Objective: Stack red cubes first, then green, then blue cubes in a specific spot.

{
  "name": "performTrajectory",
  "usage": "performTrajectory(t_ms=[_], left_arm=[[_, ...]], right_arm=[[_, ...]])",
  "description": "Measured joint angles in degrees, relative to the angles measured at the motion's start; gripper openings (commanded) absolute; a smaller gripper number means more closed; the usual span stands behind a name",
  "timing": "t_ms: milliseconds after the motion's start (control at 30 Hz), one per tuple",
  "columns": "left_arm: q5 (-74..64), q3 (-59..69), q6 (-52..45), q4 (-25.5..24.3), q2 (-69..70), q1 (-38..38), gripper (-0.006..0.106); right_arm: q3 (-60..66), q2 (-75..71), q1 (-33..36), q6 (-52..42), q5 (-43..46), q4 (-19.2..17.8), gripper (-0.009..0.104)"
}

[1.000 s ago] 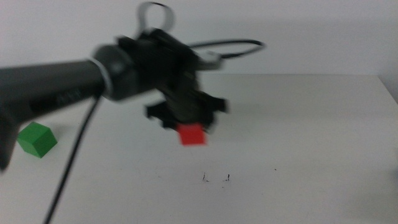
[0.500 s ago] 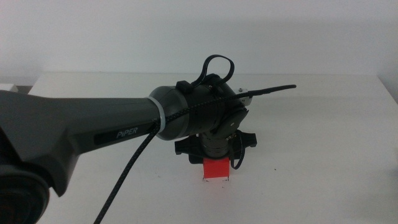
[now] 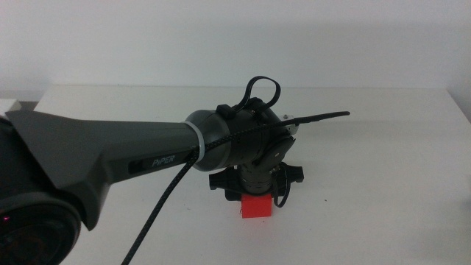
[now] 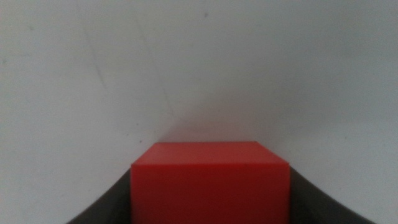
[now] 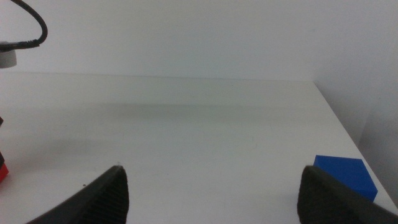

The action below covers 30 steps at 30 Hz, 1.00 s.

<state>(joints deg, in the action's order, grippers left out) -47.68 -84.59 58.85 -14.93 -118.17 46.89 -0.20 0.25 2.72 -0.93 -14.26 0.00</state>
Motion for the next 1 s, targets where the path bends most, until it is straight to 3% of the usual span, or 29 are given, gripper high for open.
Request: performTrajectory(t_ms=[167, 200, 533, 833, 1000], left_arm=[[0.58, 0.00, -0.39, 0.22, -0.12, 0.00, 0.018], [0.58, 0.00, -0.50, 0.22, -0.12, 0.00, 0.031], [0.91, 0.00, -1.94, -1.65, -0.12, 0.00, 0.093], [-6.89, 0.07, -8.50, -5.42, 9.35, -1.54, 0.094], [-18.17, -0.03, -25.31, -3.41, 20.22, -14.55, 0.094]], right_arm=[[0.00, 0.00, 0.00, 0.00, 0.00, 0.00, 0.089], [0.00, 0.00, 0.00, 0.00, 0.00, 0.00, 0.089], [0.00, 0.00, 0.00, 0.00, 0.00, 0.00, 0.089], [0.00, 0.00, 0.00, 0.00, 0.00, 0.00, 0.089], [0.00, 0.00, 0.00, 0.00, 0.00, 0.00, 0.089]])
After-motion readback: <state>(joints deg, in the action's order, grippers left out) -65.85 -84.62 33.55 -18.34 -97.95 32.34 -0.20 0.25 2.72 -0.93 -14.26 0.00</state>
